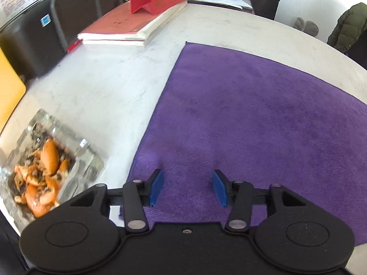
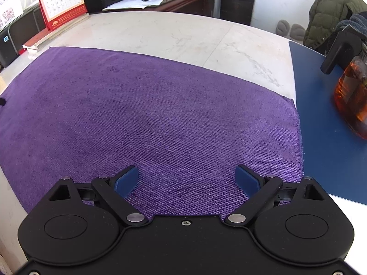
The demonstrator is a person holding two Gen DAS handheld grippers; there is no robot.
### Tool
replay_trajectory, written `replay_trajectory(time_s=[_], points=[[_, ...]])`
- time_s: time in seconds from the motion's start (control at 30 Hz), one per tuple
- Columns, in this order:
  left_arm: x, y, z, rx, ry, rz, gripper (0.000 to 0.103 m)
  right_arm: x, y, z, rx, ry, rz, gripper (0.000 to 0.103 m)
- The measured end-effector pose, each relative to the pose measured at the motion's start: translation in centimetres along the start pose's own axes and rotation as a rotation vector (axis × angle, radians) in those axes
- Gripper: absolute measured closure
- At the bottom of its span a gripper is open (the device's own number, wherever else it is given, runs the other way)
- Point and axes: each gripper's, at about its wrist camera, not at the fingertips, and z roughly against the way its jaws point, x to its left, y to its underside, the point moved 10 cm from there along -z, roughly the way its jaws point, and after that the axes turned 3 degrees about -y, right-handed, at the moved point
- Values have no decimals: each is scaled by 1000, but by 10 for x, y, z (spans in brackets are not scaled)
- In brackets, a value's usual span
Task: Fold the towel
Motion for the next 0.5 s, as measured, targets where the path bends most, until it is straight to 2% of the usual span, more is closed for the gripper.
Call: replay_trajectory(time_s=[0.13, 0.2, 0.4, 0.5], points=[[5, 0, 3, 22, -9, 2, 58, 0, -2, -2, 20, 7, -9, 8], [3, -11, 8, -9, -8, -9, 58, 0, -3, -3, 30, 11, -14, 8], [-28, -86, -1, -143, 110, -113, 57, -1, -5, -6, 60, 21, -28, 7], [-52, -113, -21, -166, 159, -168, 57, -1, -7, -9, 79, 30, -42, 7]])
